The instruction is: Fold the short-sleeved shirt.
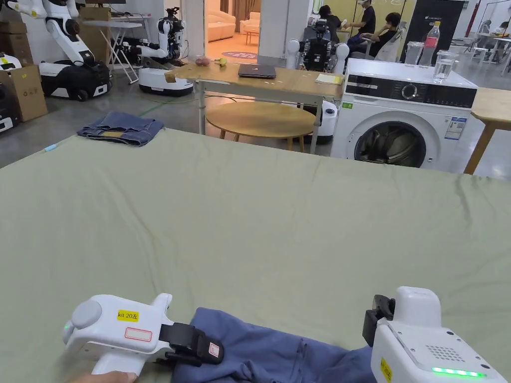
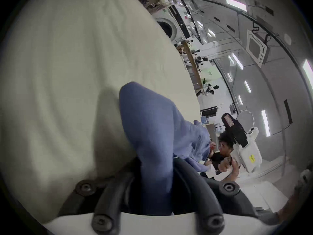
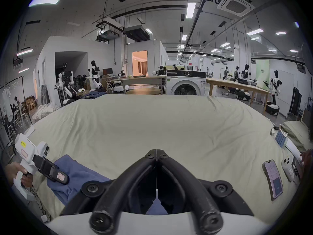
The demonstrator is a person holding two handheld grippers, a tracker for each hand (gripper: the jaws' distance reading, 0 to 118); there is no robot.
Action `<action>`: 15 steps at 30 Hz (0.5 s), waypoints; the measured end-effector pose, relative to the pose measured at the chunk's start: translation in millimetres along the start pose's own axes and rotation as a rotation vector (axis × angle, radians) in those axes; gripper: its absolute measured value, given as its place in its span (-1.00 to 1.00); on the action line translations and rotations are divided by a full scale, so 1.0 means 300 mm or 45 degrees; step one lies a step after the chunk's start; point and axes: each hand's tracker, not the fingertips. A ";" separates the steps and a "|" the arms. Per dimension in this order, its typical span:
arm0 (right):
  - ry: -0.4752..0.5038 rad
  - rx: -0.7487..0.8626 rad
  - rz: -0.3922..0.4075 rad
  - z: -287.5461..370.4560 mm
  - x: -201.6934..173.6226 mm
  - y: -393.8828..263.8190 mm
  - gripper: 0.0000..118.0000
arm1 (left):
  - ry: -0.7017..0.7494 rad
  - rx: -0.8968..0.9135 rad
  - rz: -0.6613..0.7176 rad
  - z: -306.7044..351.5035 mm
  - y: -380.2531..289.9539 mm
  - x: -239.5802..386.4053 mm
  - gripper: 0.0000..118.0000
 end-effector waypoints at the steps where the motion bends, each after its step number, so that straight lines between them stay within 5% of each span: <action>1: -0.002 0.002 0.001 0.002 0.001 0.002 -1.00 | 0.007 0.007 -0.012 0.018 0.002 0.005 -0.88; 10: 0.001 0.004 -0.017 0.000 0.013 0.008 -1.00 | 0.103 0.116 -0.182 0.237 0.052 0.217 -0.90; 15: 0.016 0.009 -0.015 -0.002 0.006 0.015 -1.00 | 0.334 0.176 -0.237 0.413 0.086 0.303 -0.90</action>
